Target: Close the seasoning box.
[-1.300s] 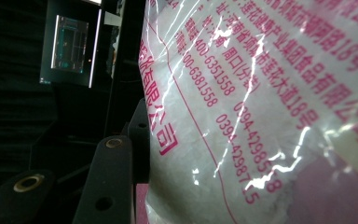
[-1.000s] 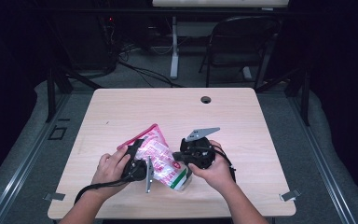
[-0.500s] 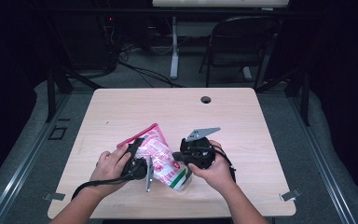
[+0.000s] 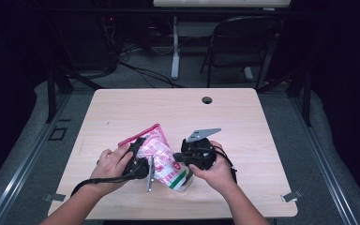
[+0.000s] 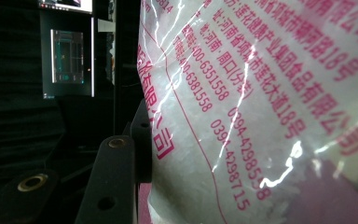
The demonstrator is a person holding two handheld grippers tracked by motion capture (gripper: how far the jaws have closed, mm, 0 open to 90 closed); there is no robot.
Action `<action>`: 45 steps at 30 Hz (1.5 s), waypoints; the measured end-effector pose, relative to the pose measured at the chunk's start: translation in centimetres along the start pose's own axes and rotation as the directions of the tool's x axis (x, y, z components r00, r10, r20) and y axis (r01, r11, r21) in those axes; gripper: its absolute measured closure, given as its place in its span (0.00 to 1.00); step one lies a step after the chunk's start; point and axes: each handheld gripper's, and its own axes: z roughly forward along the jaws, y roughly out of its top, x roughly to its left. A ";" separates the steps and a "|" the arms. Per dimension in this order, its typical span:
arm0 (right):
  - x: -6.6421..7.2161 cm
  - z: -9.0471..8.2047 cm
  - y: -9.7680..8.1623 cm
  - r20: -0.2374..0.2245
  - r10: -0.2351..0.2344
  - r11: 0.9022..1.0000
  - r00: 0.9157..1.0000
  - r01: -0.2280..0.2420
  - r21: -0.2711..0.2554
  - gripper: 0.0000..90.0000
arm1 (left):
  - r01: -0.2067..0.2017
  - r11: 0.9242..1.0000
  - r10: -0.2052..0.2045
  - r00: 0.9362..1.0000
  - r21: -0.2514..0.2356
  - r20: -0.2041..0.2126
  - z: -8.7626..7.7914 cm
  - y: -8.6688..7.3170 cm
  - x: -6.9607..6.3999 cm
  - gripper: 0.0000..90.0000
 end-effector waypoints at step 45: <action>-0.4 -0.2 -0.2 0.014 0.012 1.000 1.000 -0.012 -0.008 1.00 | -0.112 0.993 0.114 0.989 0.023 -0.093 0.0 0.7 0.1 0.67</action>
